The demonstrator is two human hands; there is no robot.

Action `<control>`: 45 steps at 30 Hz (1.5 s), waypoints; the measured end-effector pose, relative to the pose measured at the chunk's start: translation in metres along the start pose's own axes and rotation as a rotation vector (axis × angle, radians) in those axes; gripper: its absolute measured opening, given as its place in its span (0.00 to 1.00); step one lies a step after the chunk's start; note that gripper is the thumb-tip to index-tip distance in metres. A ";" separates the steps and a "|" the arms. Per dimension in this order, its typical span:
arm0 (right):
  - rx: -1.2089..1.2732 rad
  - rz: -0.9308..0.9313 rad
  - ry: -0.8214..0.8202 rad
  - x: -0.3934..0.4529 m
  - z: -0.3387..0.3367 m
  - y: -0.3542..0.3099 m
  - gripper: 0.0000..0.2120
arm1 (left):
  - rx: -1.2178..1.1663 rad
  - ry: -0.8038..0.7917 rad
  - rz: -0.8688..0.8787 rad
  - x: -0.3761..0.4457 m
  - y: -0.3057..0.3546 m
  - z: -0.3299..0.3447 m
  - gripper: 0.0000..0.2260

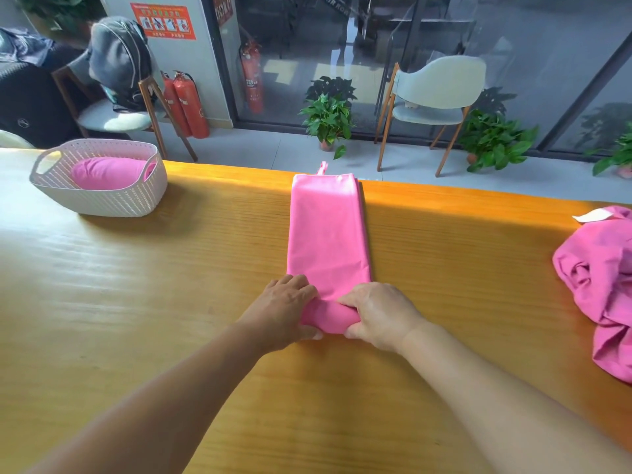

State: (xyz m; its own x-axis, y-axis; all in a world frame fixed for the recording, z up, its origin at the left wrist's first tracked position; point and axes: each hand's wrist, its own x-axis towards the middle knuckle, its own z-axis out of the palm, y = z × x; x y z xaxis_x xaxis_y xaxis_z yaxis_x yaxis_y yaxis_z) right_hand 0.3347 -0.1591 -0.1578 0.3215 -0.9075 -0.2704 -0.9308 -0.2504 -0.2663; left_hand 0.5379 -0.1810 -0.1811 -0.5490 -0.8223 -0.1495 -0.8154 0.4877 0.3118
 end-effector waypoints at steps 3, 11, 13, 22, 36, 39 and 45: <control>0.106 0.081 -0.103 -0.007 -0.004 -0.005 0.22 | -0.053 -0.091 -0.032 -0.006 0.002 -0.011 0.27; 0.176 0.012 0.042 -0.017 0.000 0.003 0.26 | -0.305 -0.218 -0.212 -0.004 -0.001 -0.022 0.17; 0.156 -0.045 0.149 -0.022 0.005 0.004 0.24 | -0.277 -0.213 -0.205 0.002 -0.005 -0.020 0.21; -0.168 -0.068 0.161 -0.019 0.011 -0.003 0.29 | -0.126 -0.130 -0.207 0.019 0.002 -0.024 0.15; 0.264 0.121 -0.104 0.002 -0.025 0.011 0.24 | -0.142 -0.116 -0.110 0.004 -0.002 -0.030 0.19; 0.254 0.062 0.068 -0.001 -0.015 0.015 0.20 | -0.181 -0.159 -0.151 0.015 -0.008 -0.029 0.20; -0.064 -0.161 0.236 -0.007 0.000 0.011 0.26 | -0.230 -0.204 -0.219 0.030 -0.013 -0.031 0.19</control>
State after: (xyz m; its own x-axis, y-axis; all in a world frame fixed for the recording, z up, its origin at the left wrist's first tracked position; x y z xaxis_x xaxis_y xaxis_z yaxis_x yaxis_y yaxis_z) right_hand 0.3226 -0.1551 -0.1590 0.4233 -0.9060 -0.0050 -0.8827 -0.4112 -0.2276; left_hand 0.5377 -0.2204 -0.1608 -0.4105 -0.8132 -0.4126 -0.8678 0.2095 0.4506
